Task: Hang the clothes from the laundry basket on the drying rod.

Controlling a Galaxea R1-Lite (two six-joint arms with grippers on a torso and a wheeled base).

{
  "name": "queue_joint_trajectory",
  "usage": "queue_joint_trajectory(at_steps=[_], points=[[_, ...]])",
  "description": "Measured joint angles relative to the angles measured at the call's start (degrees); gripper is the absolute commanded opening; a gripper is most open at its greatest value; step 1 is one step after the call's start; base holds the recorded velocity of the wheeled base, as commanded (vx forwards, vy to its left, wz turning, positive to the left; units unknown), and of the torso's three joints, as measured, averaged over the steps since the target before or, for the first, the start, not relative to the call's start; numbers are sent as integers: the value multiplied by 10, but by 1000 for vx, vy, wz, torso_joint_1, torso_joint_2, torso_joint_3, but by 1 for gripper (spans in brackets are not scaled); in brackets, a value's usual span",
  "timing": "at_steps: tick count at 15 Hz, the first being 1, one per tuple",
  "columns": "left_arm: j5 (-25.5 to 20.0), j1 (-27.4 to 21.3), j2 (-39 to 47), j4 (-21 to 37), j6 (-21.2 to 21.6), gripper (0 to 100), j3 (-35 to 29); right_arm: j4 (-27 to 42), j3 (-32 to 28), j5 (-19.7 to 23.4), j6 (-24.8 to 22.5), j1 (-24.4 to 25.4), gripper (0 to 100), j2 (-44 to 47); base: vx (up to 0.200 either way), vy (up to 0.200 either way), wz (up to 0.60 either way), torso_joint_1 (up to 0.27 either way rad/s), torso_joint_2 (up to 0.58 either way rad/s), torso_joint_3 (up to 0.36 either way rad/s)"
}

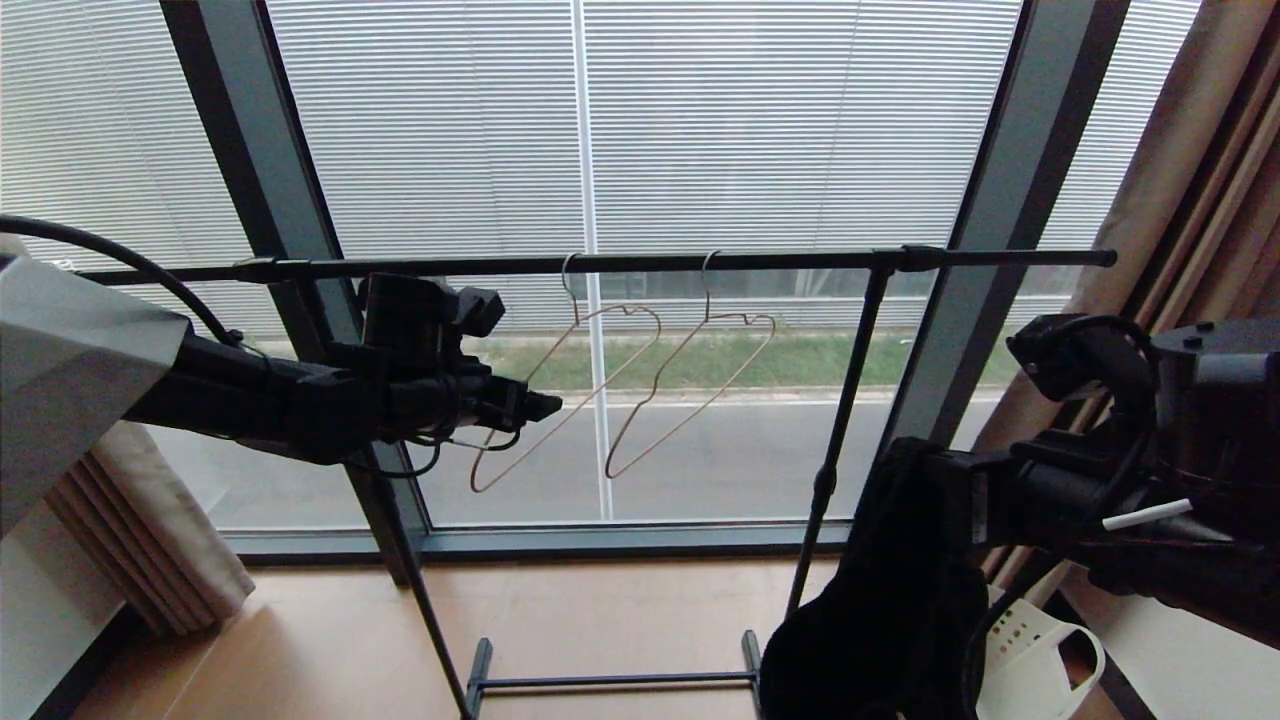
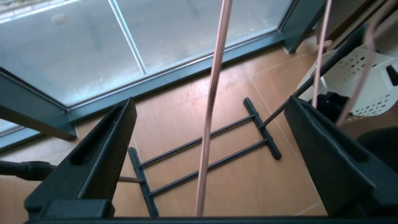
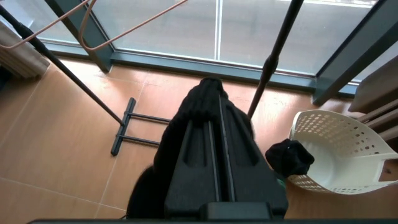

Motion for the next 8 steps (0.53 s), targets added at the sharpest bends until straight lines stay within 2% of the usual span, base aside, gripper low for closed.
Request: queue_joint_trajectory(at_steps=[6,7,8], points=[[3,0,35,0,-1,100,-33,0,0,1,0,0,0,1,0,0,0,0,0,0],[3,0,39,0,-2,0,-35,0,0,1,0,0,0,2,0,0,0,0,0,0],[4,0,41,0,-2,0,-35,0,0,1,0,0,0,2,0,0,0,0,0,0]])
